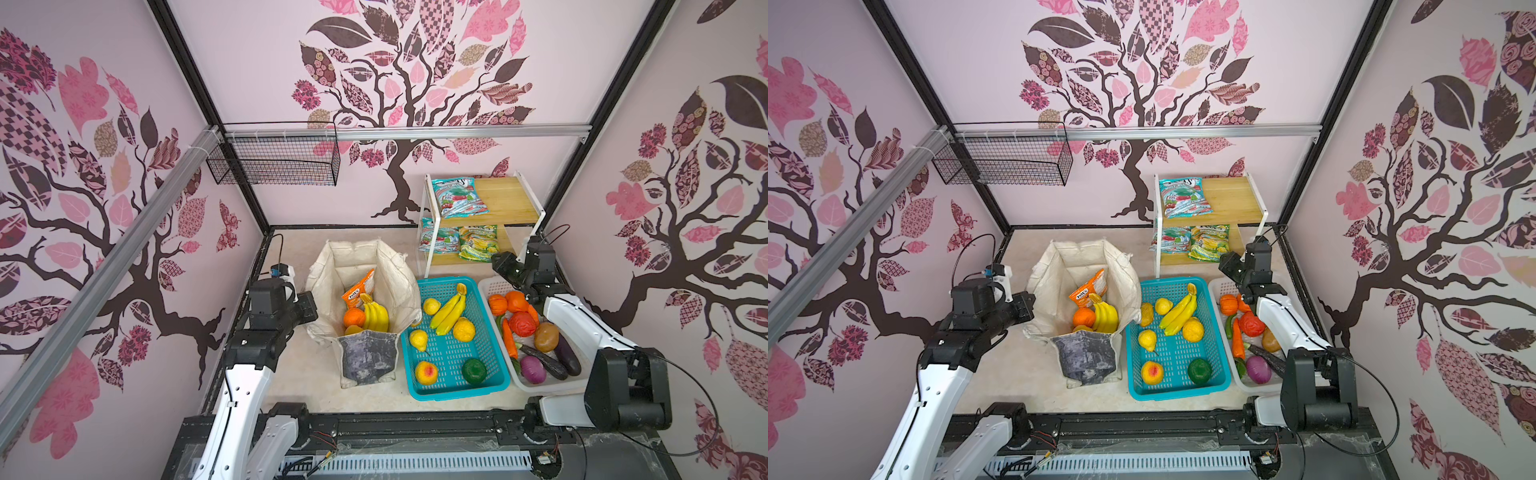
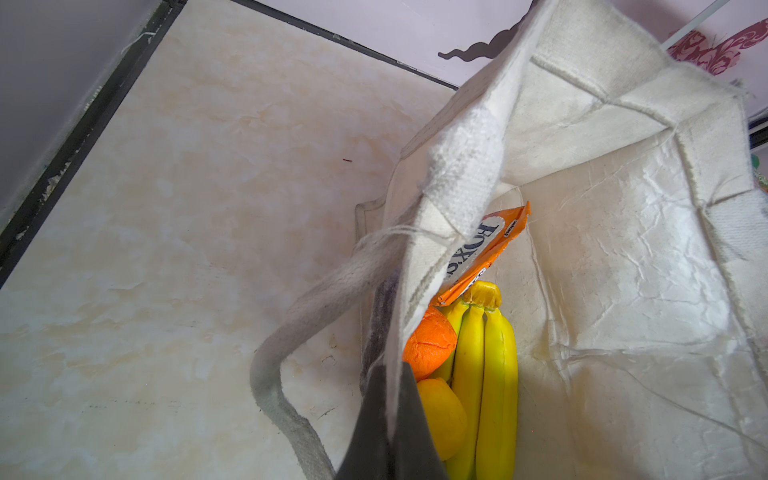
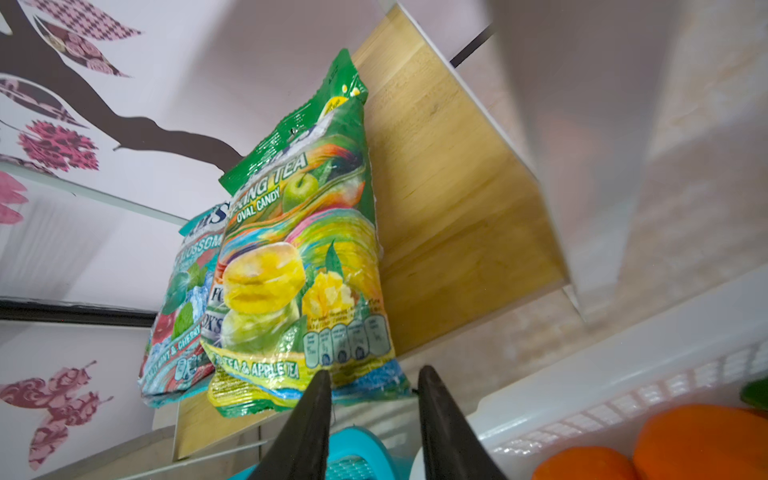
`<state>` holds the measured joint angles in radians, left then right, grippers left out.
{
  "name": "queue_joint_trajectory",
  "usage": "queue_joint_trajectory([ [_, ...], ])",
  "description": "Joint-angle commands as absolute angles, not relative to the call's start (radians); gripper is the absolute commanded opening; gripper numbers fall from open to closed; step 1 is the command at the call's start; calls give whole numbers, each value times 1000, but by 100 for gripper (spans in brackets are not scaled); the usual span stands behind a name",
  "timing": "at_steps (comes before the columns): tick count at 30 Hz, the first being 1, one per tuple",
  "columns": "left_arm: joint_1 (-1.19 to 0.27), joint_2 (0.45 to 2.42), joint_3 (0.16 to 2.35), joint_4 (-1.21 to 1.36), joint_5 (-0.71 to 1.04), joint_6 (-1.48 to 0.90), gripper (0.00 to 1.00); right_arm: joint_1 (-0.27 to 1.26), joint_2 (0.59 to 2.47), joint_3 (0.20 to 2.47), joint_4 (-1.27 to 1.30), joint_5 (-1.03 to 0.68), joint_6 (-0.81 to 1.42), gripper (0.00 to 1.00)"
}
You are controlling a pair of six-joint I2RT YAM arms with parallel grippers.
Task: Place the food into the grocery bag and tie it
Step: 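Reach the right gripper under the shelf and grasp the green SPRING TEA candy bag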
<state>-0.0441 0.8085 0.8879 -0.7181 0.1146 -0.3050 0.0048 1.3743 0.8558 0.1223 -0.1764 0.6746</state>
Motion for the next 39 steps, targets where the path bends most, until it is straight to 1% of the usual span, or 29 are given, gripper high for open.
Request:
queue_joint_trajectory([
  [1,-39,810,866,-689,124,-288,0,0,1340,826,233,-164,751,39],
  [4,-39,808,865,-690,123,-288,0,0,1340,813,253,-151,779,41],
  [8,-40,805,866,-690,124,-288,0,0,1334,801,292,-158,801,40],
  [13,-39,804,865,-689,124,-287,0,0,1288,735,403,-144,853,41],
  [17,-38,804,866,-690,126,-287,0,0,1319,766,370,-148,862,41],
  [23,-38,803,865,-690,127,-287,0,0,1348,764,399,-158,900,39],
  [28,-38,801,866,-690,126,-287,0,0,1378,763,416,-167,922,44],
  [34,-38,801,866,-690,125,-287,0,0,1397,768,429,-171,930,44],
  [36,-38,799,865,-690,124,-287,0,0,1408,765,436,-173,930,41],
  [39,-38,801,866,-690,126,-287,0,0,1416,758,451,-185,928,28],
])
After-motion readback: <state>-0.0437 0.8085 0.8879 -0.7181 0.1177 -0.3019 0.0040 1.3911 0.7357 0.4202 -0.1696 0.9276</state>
